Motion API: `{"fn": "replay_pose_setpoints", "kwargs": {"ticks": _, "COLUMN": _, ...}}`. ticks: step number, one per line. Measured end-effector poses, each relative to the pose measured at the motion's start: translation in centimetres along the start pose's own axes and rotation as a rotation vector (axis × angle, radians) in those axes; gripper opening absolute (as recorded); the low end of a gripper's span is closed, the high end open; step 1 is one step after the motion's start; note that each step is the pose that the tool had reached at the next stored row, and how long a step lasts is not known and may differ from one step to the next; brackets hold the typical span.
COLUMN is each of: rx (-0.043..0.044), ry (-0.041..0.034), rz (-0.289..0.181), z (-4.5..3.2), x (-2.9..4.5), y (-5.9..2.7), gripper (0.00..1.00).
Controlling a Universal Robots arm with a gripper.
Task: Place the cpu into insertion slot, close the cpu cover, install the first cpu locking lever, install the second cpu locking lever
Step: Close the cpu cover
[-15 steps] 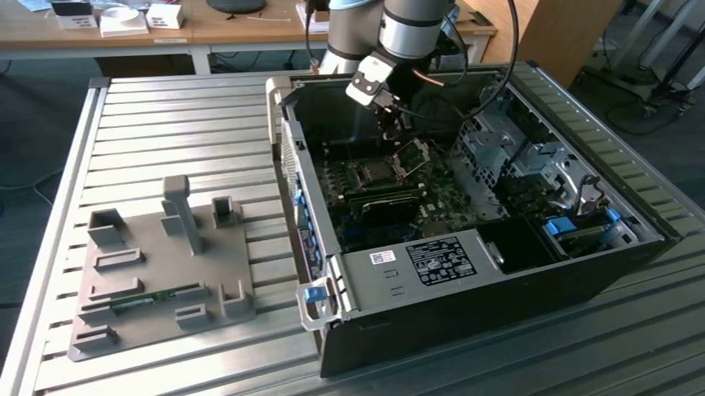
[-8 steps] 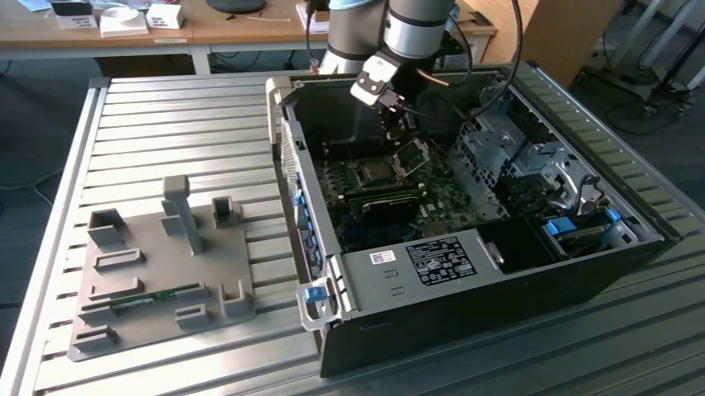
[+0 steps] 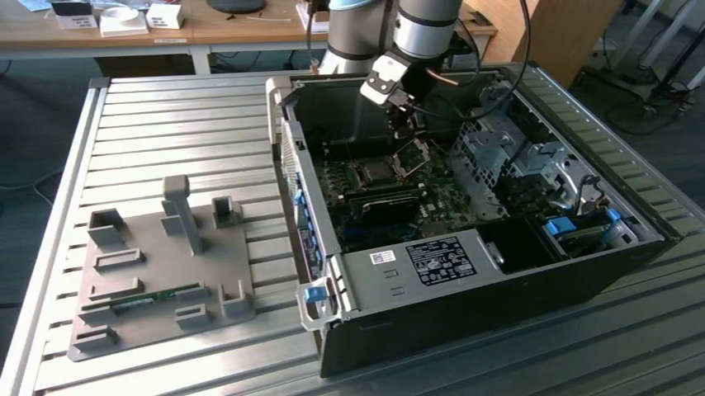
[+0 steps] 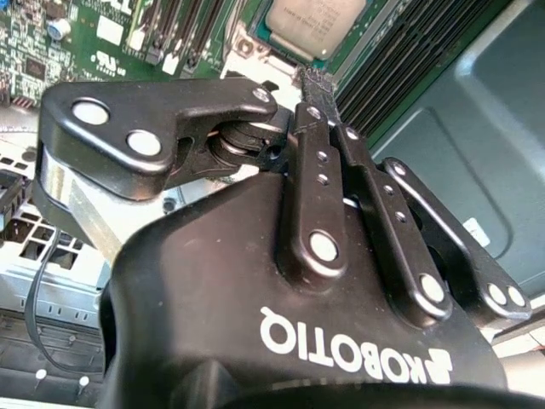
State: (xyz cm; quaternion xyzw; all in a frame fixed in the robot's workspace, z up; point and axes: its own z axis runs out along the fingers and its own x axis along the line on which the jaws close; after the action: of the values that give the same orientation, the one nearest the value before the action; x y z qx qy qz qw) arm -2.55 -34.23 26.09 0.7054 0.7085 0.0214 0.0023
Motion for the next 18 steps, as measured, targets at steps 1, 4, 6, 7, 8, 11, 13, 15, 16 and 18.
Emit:
{"fn": "replay_pose_setpoints", "kwargs": {"ticks": 1, "rx": 0.0, "ry": 0.0, "rz": 0.0, "z": 0.01, "x": 0.0, "y": 0.18, "gripper": 0.11}}
{"fn": "replay_pose_setpoints", "kwargs": {"ticks": 4, "rx": 0.0, "ry": 0.0001, "rz": 0.0, "z": 0.02, "x": 0.0, "y": 0.69, "gripper": 0.11}}
{"fn": "replay_pose_setpoints", "kwargs": {"ticks": 6, "rx": 0.0, "ry": 0.0002, "rz": 0.0, "z": 0.04, "x": 0.0, "y": 0.99, "gripper": 0.11}}
{"fn": "replay_pose_setpoints", "kwargs": {"ticks": 7, "rx": 0.0, "ry": 0.0002, "rz": 0.0, "z": 0.04, "x": -0.01, "y": 1.14, "gripper": 0.11}}
{"fn": "replay_pose_setpoints", "kwargs": {"ticks": 8, "rx": 0.0, "ry": 0.0003, "rz": 0.0, "z": 0.04, "x": -0.01, "y": 1.28, "gripper": 0.11}}
{"fn": "replay_pose_setpoints", "kwargs": {"ticks": 11, "rx": 0.0, "ry": 0.0005, "rz": 0.0, "z": 0.06, "x": -0.01, "y": 1.78, "gripper": 0.11}}
{"fn": "replay_pose_setpoints", "kwargs": {"ticks": 13, "rx": 0.0, "ry": 0.0006, "rz": 0.0, "z": 0.07, "x": -0.01, "y": 2.12, "gripper": 0.11}}
{"fn": "replay_pose_setpoints", "kwargs": {"ticks": 15, "rx": 0.0, "ry": 0.0008, "rz": 0.0, "z": 0.08, "x": -0.01, "y": 2.48, "gripper": 0.11}}
{"fn": "replay_pose_setpoints", "kwargs": {"ticks": 16, "rx": 0.0, "ry": 0.0007, "rz": 0.0, "z": 0.09, "x": -0.01, "y": 2.66, "gripper": 0.11}}
{"fn": "replay_pose_setpoints", "kwargs": {"ticks": 18, "rx": 0.0, "ry": 0.001, "rz": 0.0, "z": 0.1, "x": -0.01, "y": 3.01, "gripper": 0.11}}
